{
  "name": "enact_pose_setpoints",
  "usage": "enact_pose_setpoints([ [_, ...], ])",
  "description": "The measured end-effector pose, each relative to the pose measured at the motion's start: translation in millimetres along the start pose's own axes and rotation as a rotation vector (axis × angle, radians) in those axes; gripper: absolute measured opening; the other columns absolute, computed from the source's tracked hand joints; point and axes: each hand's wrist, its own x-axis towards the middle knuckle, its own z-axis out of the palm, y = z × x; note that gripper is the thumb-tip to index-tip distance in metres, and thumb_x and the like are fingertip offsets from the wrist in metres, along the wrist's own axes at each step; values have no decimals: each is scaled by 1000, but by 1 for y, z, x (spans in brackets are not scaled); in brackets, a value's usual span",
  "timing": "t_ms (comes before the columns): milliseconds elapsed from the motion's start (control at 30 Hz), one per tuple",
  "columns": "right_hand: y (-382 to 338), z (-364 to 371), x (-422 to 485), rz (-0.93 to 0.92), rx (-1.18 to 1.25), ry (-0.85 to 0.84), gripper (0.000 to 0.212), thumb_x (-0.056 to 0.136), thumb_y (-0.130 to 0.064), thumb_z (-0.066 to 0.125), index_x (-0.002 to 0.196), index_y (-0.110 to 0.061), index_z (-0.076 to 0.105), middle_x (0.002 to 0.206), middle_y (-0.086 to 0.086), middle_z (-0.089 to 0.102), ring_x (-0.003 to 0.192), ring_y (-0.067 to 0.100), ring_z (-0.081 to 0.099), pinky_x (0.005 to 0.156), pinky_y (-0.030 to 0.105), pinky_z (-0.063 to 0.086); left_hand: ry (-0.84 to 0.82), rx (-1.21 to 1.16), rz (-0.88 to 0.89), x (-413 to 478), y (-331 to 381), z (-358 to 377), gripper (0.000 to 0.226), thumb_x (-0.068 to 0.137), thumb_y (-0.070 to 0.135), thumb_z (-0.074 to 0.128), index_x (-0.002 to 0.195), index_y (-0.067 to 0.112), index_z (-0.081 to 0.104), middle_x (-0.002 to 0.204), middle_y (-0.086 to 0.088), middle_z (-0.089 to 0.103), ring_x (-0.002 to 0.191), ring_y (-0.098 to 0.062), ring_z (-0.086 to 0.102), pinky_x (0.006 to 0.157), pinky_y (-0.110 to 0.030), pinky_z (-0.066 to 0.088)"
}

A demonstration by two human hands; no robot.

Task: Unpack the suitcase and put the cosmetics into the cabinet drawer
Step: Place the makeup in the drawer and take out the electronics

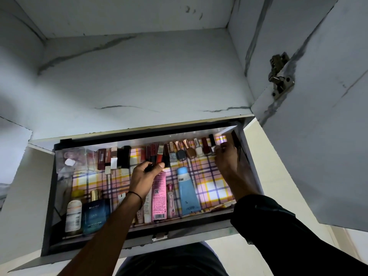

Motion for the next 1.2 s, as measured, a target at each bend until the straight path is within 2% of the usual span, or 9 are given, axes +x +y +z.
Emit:
enact_pose_setpoints([
  [100, -15, -6, -21, 41, 30, 186, 31, 105, -26, 47, 124, -3, 51, 128, 15, 47, 105, 29, 56, 79, 30, 40, 7, -15, 15, -1, 1, 0, 24, 84, 37, 73, 90, 14, 68, 97, -5, 73, 97, -22, 66, 90, -38, 48],
  [167, -31, -5, -40, -80, 98, 248, 25, 104, -22, 47, 120, -3, 53, 120, 11, 50, 100, 24, 57, 75, 30, 41, 17, -29, 37, -2, 1, -1, 21, 85, 34, 73, 89, 13, 69, 94, -7, 73, 95, -24, 67, 86, -35, 49],
  [267, -57, 7, -67, -233, 258, -96, 12, 104, -17, 49, 110, -12, 59, 97, -2, 63, 84, -1, 64, 67, 14, 48, 5, -2, 70, -4, -1, -5, 23, 84, 31, 74, 89, 10, 70, 91, -7, 74, 92, -23, 68, 77, -28, 48],
  [367, -75, 32, -81, -243, 257, -466, 18, 103, -27, 54, 102, -11, 63, 83, 3, 67, 68, 7, 62, 59, 22, 46, -23, 35, 92, -5, -4, -12, 21, 82, 30, 77, 84, 10, 69, 84, -3, 72, 83, -20, 67, 79, -33, 49],
  [467, -85, 56, -86, -203, 290, -591, 18, 99, -22, 62, 93, -6, 66, 79, 6, 66, 63, 9, 58, 59, 23, 42, -35, 52, 110, -9, -6, -23, 21, 78, 25, 81, 79, 10, 67, 71, 4, 65, 72, -13, 61, 72, -30, 47],
  [667, -91, 74, -93, -137, 386, -785, 13, 98, -19, 64, 96, -7, 68, 83, 7, 68, 71, 13, 63, 63, 23, 49, -70, 38, 96, -20, -11, -50, 25, 80, 20, 79, 89, 0, 66, 77, -1, 66, 73, -11, 62, 72, -25, 51],
  [833, -92, 85, -97, -56, 492, -791, 17, 97, -17, 63, 97, 0, 68, 84, 14, 69, 79, 27, 64, 79, 38, 51, -98, -20, 29, -26, -12, -67, 17, 85, 23, 75, 98, 12, 71, 93, -3, 74, 85, -12, 68, 72, -25, 49],
  [1033, -96, 97, -101, 44, 605, -773, 12, 100, -9, 57, 101, 0, 65, 85, 17, 70, 77, 24, 68, 73, 29, 57, -7, -115, -58, -19, -21, -88, 16, 85, 17, 74, 98, 8, 74, 95, -6, 76, 98, -28, 70, 84, -51, 54],
  [1200, -104, 106, -105, -48, 573, -703, 28, 97, -2, 60, 124, 0, 53, 90, 21, 69, 74, 28, 69, 65, 32, 58, 64, -174, -75, -11, -22, -88, 7, 92, 21, 67, 91, 20, 73, 86, 1, 73, 81, -18, 65, 70, -38, 53],
])
